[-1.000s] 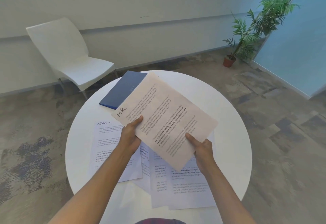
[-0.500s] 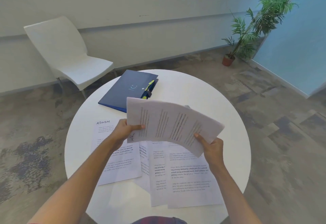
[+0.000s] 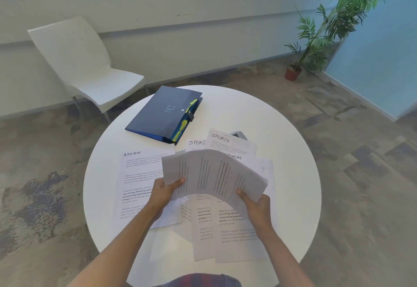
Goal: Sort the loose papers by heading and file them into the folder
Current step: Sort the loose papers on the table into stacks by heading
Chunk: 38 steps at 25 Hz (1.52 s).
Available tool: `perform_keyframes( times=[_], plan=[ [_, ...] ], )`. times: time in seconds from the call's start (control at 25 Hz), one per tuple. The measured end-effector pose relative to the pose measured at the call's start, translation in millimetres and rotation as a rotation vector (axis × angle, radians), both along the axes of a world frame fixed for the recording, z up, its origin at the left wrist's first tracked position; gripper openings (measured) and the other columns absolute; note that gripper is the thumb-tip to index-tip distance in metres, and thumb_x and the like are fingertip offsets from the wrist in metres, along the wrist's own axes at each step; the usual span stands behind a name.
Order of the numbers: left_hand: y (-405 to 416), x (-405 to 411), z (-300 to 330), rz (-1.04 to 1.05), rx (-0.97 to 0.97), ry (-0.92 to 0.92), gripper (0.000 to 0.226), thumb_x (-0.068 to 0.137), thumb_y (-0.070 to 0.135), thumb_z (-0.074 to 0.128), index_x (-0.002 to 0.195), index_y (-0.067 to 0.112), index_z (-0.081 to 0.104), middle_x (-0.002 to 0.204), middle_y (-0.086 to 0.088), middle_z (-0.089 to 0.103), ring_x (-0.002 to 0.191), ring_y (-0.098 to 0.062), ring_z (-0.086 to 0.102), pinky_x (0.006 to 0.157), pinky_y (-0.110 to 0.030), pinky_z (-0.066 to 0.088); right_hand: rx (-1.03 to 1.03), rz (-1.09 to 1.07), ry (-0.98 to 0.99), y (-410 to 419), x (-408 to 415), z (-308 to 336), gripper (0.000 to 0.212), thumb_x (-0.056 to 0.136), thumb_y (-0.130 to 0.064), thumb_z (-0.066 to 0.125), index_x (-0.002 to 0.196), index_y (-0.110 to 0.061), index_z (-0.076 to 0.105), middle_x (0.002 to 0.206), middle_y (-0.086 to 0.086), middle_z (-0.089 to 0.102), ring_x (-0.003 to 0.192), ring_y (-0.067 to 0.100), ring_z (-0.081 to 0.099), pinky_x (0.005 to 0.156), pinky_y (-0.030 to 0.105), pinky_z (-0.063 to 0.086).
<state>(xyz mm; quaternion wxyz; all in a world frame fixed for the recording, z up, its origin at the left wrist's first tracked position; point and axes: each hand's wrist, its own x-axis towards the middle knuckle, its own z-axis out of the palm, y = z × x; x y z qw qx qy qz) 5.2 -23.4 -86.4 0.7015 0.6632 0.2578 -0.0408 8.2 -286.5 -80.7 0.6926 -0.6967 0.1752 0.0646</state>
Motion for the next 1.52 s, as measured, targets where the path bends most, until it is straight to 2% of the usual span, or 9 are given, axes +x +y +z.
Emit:
perform_keyframes(
  times=[0.36,0.6,0.8,0.92,1.08,1.16,1.28,1.44,1.52],
  plan=[
    [2.7,12.7,20.3,0.002,0.13,-0.042,0.017,0.093,0.021,0.066,0.109,0.016,0.066,0.094,-0.002,0.072,0.091,-0.025,0.067,0.067,-0.026,0.051,-0.065,-0.032,-0.081,-12.0,17.4,16.7,0.017,0.082,-0.013,0.079,0.094,-0.001,0.075,0.086,0.001,0.076,0.077,0.018,0.071,0.056,0.016,0.053],
    [17.9,39.1,71.4,-0.207,0.407,-0.146,0.011,0.096,0.026,0.06,0.092,0.024,0.07,0.088,0.004,0.071,0.081,-0.014,0.066,0.064,-0.025,0.05,-0.283,0.068,-0.337,-34.4,51.9,73.3,0.019,0.077,-0.015,0.085,0.094,-0.013,0.076,0.084,-0.001,0.076,0.074,0.001,0.07,0.066,0.01,0.051],
    [16.7,58.4,103.1,-0.406,0.586,-0.191,0.02,0.096,0.029,0.06,0.097,0.021,0.077,0.091,0.002,0.076,0.087,-0.02,0.07,0.078,-0.044,0.057,-0.558,0.463,-0.332,-18.5,74.1,94.4,0.024,0.076,-0.036,0.08,0.1,-0.029,0.078,0.092,-0.012,0.077,0.086,0.002,0.072,0.078,0.026,0.054],
    [6.4,63.6,122.2,-0.533,0.631,-0.176,0.018,0.095,0.029,0.06,0.1,0.021,0.075,0.094,0.004,0.074,0.087,-0.018,0.07,0.078,-0.044,0.06,-0.515,0.556,-0.312,-1.6,78.0,100.2,0.007,0.085,-0.029,0.074,0.09,-0.029,0.079,0.084,-0.009,0.077,0.075,0.008,0.072,0.069,0.029,0.054],
    [8.9,69.8,138.3,-0.468,0.655,-0.196,0.026,0.088,0.027,0.071,0.114,0.026,0.068,0.106,0.008,0.069,0.094,-0.017,0.067,0.081,-0.04,0.058,-0.318,0.524,-0.239,-2.0,81.3,99.4,0.011,0.085,-0.023,0.076,0.09,-0.014,0.08,0.084,0.004,0.079,0.079,0.025,0.077,0.076,0.044,0.059],
    [14.3,70.1,138.2,-0.274,0.58,-0.219,0.048,0.08,0.029,0.079,0.124,0.029,0.06,0.109,0.011,0.065,0.094,-0.012,0.065,0.081,-0.034,0.055,-0.207,0.463,-0.192,-8.1,81.3,96.6,0.016,0.083,-0.023,0.08,0.092,-0.009,0.079,0.087,0.01,0.079,0.082,0.032,0.076,0.076,0.046,0.06],
    [14.9,66.2,125.4,-0.057,0.177,-0.154,0.053,0.08,0.026,0.08,0.124,0.024,0.052,0.113,0.002,0.07,0.098,-0.014,0.068,0.081,-0.033,0.054,-0.039,0.358,-0.114,-15.0,77.6,93.7,0.018,0.084,-0.017,0.078,0.098,-0.006,0.078,0.09,0.012,0.079,0.084,0.034,0.076,0.073,0.041,0.061],
    [-8.0,49.7,107.7,-0.151,-0.085,-0.089,0.037,0.093,0.024,0.065,0.128,0.015,0.056,0.108,-0.003,0.075,0.087,-0.017,0.074,0.062,-0.027,0.057,0.085,0.231,-0.028,-13.5,74.6,86.7,0.022,0.085,-0.011,0.076,0.106,-0.003,0.075,0.096,0.012,0.079,0.084,0.028,0.076,0.073,0.036,0.062],
    [-21.4,42.0,101.1,-0.205,-0.114,-0.085,0.025,0.097,0.021,0.058,0.122,0.019,0.061,0.104,0.0,0.077,0.086,-0.017,0.075,0.065,-0.03,0.059,0.104,0.187,0.001,-10.6,73.8,81.7,0.023,0.084,-0.011,0.076,0.106,-0.003,0.075,0.097,0.013,0.078,0.084,0.028,0.076,0.073,0.037,0.062]
  ],
)
